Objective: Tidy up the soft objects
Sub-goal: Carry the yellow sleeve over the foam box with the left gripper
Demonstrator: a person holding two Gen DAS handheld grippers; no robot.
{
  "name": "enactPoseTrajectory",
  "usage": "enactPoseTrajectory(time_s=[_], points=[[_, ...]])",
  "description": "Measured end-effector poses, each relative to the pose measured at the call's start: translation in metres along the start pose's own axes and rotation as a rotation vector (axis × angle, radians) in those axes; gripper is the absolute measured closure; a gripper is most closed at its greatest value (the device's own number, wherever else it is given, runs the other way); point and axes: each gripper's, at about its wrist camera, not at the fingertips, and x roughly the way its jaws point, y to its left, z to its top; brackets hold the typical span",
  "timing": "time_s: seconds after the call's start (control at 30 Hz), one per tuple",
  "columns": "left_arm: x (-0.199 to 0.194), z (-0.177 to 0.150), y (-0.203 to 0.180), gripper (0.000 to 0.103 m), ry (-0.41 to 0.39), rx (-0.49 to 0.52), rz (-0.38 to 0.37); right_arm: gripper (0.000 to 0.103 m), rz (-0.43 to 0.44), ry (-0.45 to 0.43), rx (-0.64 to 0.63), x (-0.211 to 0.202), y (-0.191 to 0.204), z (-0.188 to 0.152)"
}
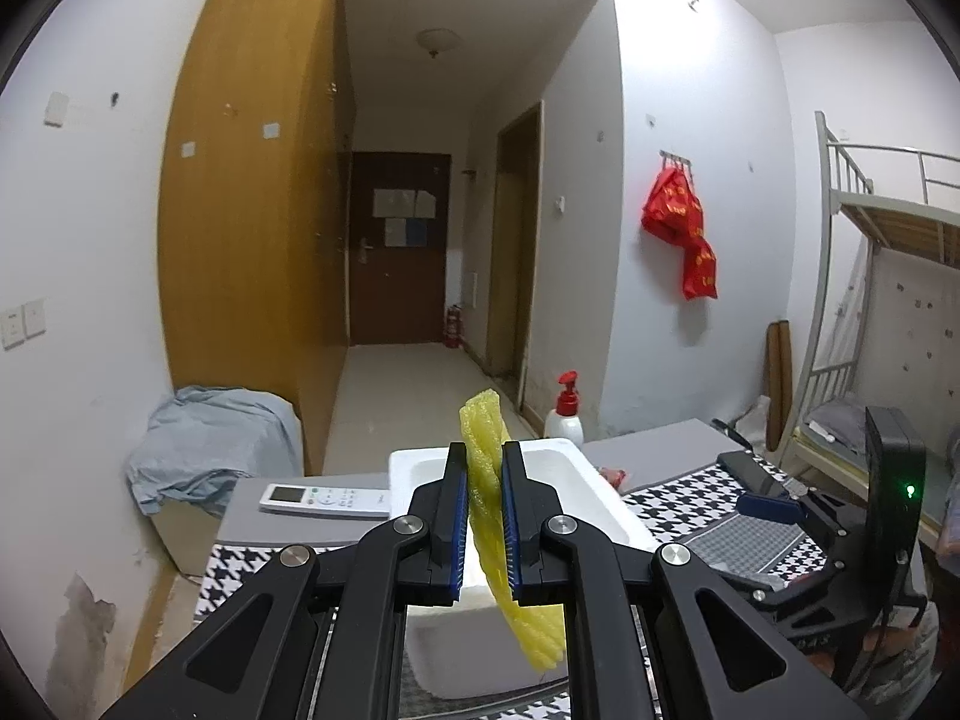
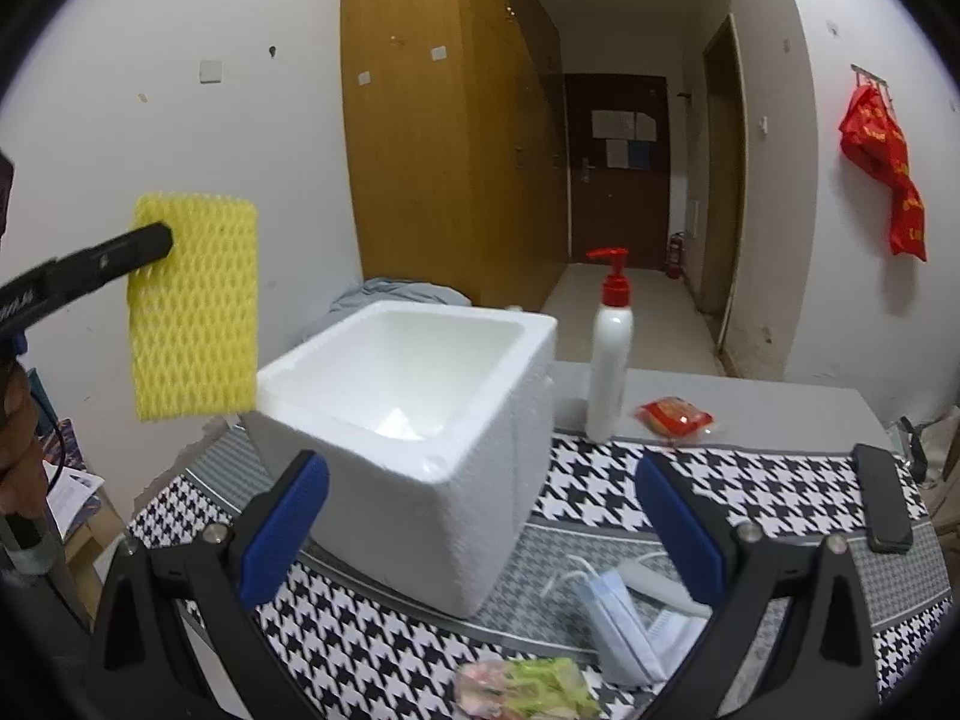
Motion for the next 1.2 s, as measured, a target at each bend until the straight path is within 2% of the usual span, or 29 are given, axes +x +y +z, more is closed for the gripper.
enactPoseTrajectory(time_s=[0.2,0.27,0.37,0.53,0.83,1.1,1.13,1.2], points=[[0.026,0.009,-0.004,0.092,0.045,0.002,-0.014,0.000,-0.013,0.015,0.040,0.000,-0.017,-0.014],[0.038,0.012,-0.006,0.092,0.050,0.016,0.003,0.000,-0.021,0.017,0.050,-0.001,-0.023,-0.017],[0.055,0.014,-0.005,0.092,0.090,0.007,-0.010,0.000,-0.023,0.018,0.061,-0.004,-0.029,-0.020],[0.078,0.009,-0.009,0.092,0.150,0.011,0.015,0.000,-0.029,0.031,0.074,-0.006,-0.034,-0.029],[0.104,0.006,-0.012,0.092,0.218,0.015,-0.003,0.000,-0.052,0.043,0.086,-0.008,-0.043,-0.039],[0.126,0.000,-0.012,0.092,0.266,0.023,0.023,0.000,-0.069,0.055,0.101,-0.008,-0.051,-0.044],[0.127,0.000,-0.012,0.088,0.266,0.024,0.025,0.000,-0.072,0.056,0.103,-0.007,-0.052,-0.045],[0.129,-0.001,-0.013,0.062,0.266,0.032,0.030,0.000,-0.077,0.060,0.111,-0.008,-0.056,-0.046]])
